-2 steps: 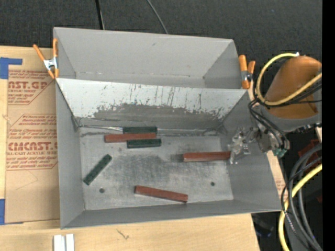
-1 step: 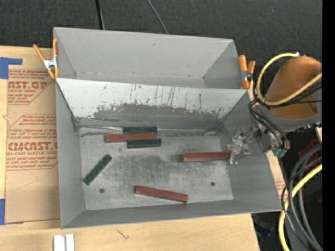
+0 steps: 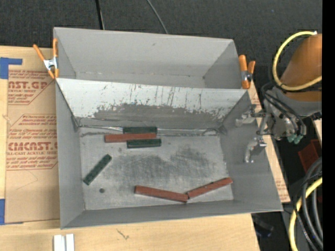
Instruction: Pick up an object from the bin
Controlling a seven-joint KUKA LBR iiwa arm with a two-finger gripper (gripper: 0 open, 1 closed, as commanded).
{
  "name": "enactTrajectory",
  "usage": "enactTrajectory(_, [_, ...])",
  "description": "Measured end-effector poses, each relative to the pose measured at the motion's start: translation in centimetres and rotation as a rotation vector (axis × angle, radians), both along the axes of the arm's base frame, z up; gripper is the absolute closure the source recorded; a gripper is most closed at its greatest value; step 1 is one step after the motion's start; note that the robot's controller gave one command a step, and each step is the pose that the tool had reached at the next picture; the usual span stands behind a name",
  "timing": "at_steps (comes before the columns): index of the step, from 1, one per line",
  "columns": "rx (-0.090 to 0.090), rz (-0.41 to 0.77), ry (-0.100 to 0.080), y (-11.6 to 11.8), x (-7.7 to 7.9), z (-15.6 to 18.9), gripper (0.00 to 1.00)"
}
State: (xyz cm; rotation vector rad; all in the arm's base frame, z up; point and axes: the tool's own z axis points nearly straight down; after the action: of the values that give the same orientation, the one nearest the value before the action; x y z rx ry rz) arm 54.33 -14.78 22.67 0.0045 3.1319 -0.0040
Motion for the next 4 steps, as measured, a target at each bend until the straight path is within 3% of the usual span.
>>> enactTrajectory(1, [0.001, 0.000, 0.007, 0.0, -0.1, -0.4, 0.00])
enactTrajectory(2, [0.000, 0.012, 0.002, 0.2, -1.6, -5.5, 0.00])
enactTrajectory(3, [0.001, 0.117, 0.005, 4.9, -5.8, -15.3, 1.00])
enactTrajectory(4, [0.001, 0.117, 0.005, 4.9, -5.8, -15.3, 1.00])
